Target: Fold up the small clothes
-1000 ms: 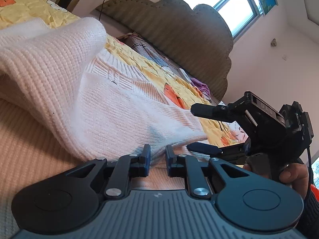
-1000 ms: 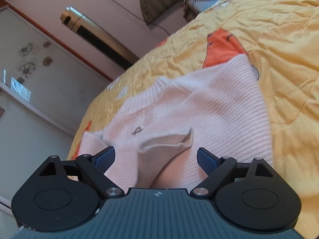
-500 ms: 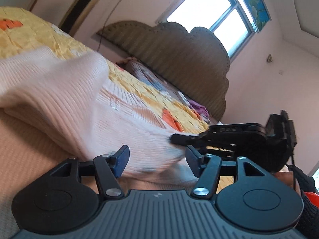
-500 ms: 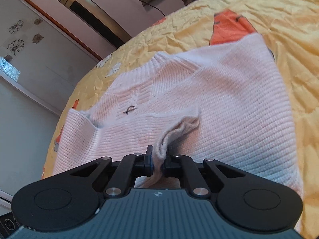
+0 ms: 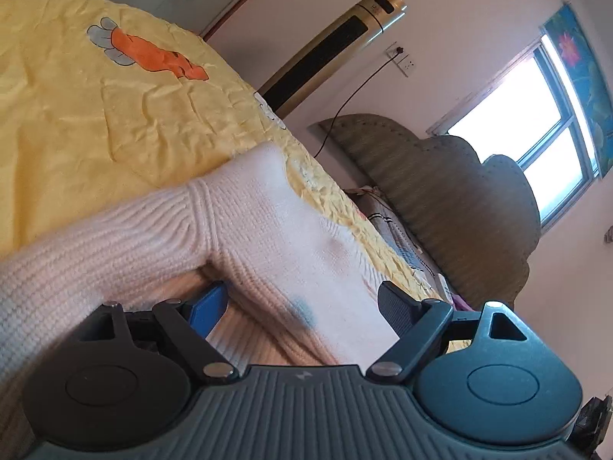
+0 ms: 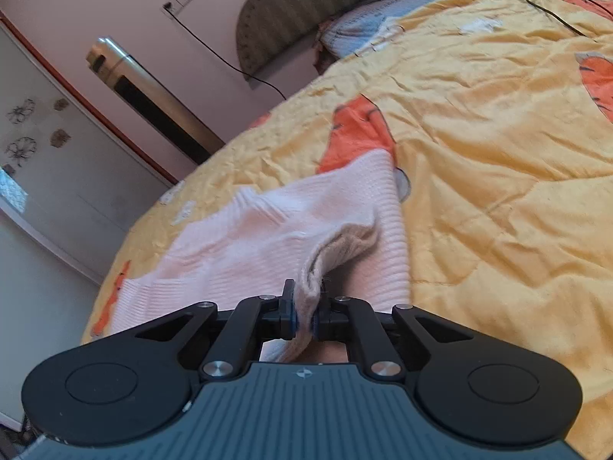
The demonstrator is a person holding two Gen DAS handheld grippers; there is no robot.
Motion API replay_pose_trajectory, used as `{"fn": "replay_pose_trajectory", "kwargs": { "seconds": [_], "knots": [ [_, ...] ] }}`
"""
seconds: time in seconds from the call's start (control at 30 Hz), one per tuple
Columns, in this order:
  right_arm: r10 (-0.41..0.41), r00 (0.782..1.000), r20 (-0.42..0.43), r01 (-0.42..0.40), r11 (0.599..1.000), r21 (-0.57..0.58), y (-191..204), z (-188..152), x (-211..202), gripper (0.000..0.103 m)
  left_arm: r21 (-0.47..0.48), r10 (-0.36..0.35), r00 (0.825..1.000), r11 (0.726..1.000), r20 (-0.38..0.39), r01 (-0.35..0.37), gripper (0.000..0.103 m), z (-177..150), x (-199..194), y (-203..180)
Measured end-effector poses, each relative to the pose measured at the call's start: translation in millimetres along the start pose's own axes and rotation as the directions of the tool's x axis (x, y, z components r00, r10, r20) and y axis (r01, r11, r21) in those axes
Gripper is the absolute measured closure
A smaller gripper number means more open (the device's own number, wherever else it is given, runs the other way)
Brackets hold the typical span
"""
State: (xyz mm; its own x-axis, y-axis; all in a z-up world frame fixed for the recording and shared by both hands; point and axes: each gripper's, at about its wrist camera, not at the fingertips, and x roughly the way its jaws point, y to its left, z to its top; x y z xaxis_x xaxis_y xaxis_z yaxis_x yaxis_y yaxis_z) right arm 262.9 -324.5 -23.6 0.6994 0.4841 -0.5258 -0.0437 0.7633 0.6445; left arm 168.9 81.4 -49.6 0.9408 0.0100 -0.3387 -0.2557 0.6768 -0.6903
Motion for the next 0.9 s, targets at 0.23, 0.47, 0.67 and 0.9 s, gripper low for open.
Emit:
{"fn": "replay_pose_trajectory", "kwargs": {
  "seconds": [0.23,0.47,0.67,0.9],
  "knots": [
    [-0.026,1.000,0.005,0.026,0.999,-0.038,-6,4,8,0.094,0.047,0.024,1.000,0.999,0.003,-0.024,0.017,-6,3,-7],
    [-0.065,0.997,0.037,0.066,0.997,-0.027,-9,1,-5,0.075,0.163,-0.006,1.000,0.987,-0.023,0.009,0.017,-13,-1,-24],
    [-0.112,0.966,0.232,0.162,0.965,-0.205,34,3,-30,0.057,0.449,-0.141,0.989,0.887,0.040,0.109,0.017,-39,-19,-63],
    [-0.186,0.983,0.002,0.165,0.867,-0.471,61,-22,39,0.034,0.292,-0.038,0.989,0.953,-0.142,0.078,0.004,-25,19,-43]
  ]
}}
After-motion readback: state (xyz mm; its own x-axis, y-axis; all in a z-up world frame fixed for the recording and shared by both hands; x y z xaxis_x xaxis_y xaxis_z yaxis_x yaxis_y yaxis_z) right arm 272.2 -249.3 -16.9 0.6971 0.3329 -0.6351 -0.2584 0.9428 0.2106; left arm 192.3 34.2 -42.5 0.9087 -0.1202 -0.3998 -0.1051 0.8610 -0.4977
